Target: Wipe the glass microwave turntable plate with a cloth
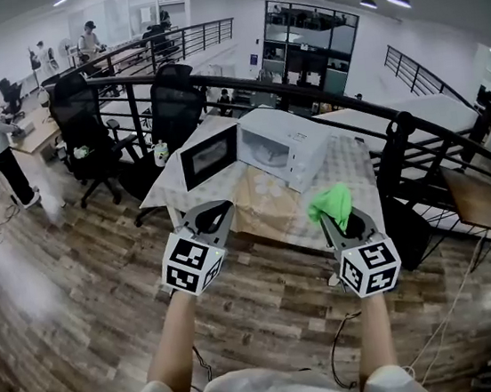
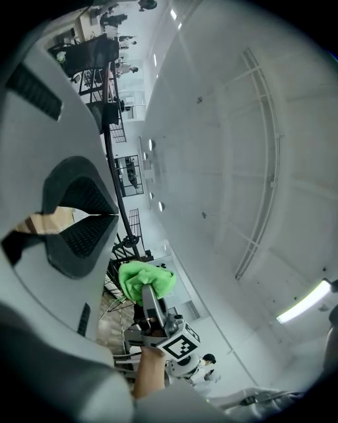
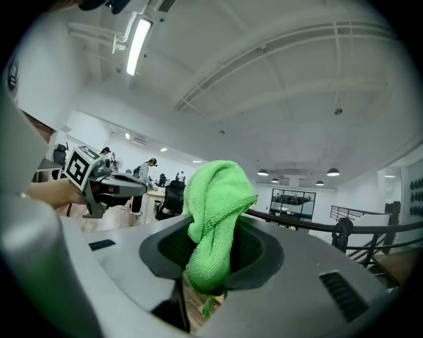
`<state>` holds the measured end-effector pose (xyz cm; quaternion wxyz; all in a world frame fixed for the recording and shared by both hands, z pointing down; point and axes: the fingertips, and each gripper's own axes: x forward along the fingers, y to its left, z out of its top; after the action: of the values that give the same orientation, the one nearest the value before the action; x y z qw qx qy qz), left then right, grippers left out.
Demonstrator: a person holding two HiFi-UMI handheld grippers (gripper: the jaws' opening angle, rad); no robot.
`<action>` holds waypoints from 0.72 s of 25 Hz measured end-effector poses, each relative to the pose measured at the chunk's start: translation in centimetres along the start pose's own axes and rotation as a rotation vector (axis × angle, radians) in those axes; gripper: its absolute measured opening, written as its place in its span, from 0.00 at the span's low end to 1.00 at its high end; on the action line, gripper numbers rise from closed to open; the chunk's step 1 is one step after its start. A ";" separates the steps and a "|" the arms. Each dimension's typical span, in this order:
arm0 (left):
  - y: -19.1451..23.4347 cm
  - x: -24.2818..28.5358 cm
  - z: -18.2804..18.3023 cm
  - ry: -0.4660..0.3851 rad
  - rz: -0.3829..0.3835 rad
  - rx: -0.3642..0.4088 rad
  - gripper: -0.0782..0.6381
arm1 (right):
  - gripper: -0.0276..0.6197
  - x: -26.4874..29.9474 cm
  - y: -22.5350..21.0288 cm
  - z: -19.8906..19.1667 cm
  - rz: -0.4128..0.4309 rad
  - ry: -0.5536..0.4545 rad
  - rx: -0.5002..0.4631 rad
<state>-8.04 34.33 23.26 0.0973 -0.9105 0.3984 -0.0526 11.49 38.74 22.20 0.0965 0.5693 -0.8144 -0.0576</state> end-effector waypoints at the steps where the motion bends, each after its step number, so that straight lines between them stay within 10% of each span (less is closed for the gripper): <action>1: 0.4 -0.2 -0.2 0.000 -0.004 -0.003 0.14 | 0.24 0.2 0.4 0.0 -0.005 -0.001 0.007; 18: 5.6 10.3 -4.6 0.055 -0.018 0.012 0.14 | 0.24 10.9 -6.3 -3.1 -0.052 0.025 0.014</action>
<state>-5.85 22.37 26.76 0.0914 -0.9116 0.3925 -0.0810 14.33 26.39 24.92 0.1012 0.5917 -0.7984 -0.0473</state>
